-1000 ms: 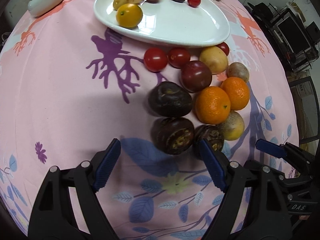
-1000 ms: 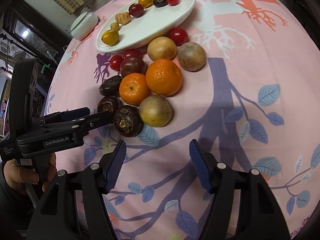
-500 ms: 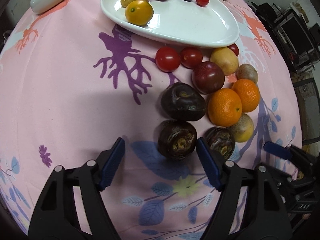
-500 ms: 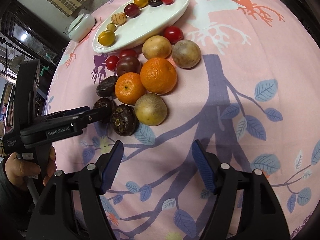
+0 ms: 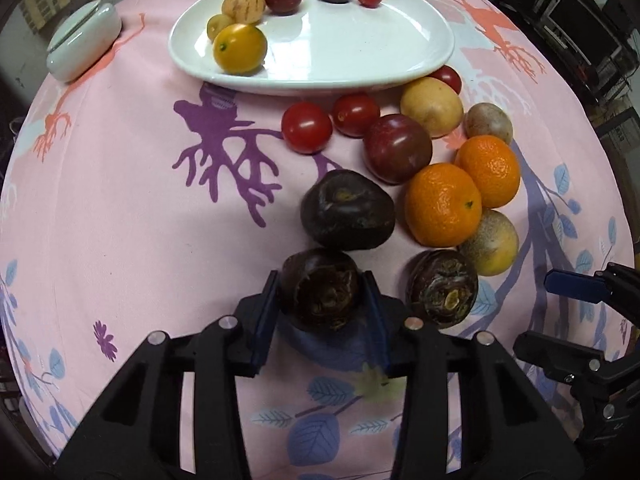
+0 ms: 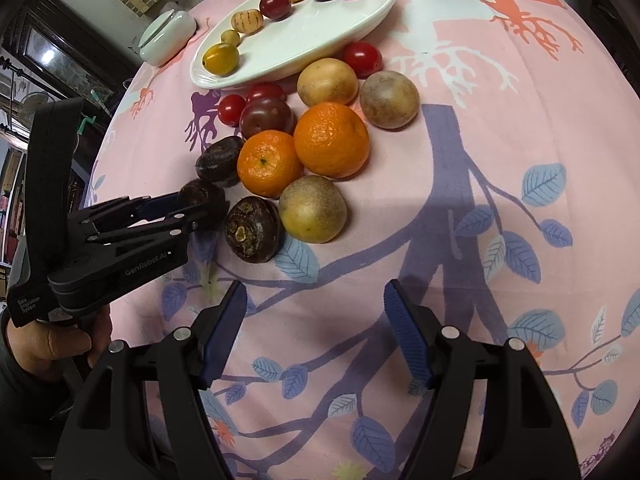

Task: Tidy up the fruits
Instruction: 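Grasp another mangosteen with the right gripper while the left holds its mangosteen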

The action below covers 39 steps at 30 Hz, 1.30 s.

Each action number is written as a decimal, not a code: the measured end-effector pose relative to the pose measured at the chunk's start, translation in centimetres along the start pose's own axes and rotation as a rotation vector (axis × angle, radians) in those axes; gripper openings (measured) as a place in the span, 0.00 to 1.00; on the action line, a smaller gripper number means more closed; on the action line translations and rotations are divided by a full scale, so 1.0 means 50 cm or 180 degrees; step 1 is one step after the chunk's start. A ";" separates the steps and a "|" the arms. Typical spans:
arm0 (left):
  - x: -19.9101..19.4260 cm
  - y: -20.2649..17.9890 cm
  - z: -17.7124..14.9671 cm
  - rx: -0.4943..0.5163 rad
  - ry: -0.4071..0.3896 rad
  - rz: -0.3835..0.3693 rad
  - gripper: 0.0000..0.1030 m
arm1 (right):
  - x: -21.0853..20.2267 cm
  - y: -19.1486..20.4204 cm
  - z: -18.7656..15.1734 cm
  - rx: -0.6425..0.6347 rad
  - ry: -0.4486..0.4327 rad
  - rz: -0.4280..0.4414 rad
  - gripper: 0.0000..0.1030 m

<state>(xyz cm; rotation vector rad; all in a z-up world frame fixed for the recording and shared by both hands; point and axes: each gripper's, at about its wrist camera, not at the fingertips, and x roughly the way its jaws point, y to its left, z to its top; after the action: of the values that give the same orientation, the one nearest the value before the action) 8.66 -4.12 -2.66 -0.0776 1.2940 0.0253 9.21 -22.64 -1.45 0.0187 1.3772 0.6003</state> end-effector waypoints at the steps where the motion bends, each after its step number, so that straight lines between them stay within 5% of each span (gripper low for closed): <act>1: -0.001 0.002 -0.001 -0.0013 0.0001 -0.0013 0.40 | 0.001 0.001 -0.001 -0.0007 0.0012 -0.0011 0.69; 5: -0.004 0.024 -0.010 -0.0115 0.0009 -0.0034 0.40 | 0.007 0.015 -0.010 -0.0126 0.0066 -0.0102 0.69; 13: -0.017 0.101 -0.051 -0.0412 0.0036 -0.0090 0.40 | 0.022 0.082 -0.021 -0.0497 0.0123 0.0152 0.69; 20: -0.026 0.119 -0.075 -0.0447 -0.0031 -0.0124 0.40 | 0.065 0.129 0.020 -0.0723 0.0135 0.0007 0.52; 33: -0.024 0.119 -0.073 -0.0545 -0.0030 -0.0220 0.40 | 0.124 0.184 0.060 -0.1121 0.0047 -0.0662 0.40; 39: -0.022 0.111 -0.070 -0.0499 0.0000 -0.0153 0.41 | 0.104 0.161 0.051 -0.0986 0.0041 -0.0434 0.39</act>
<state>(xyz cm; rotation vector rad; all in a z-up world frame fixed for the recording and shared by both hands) 4.67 1.20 -2.78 -0.2427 1.2882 0.0855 8.79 -12.83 -2.80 -0.3261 1.2739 0.6935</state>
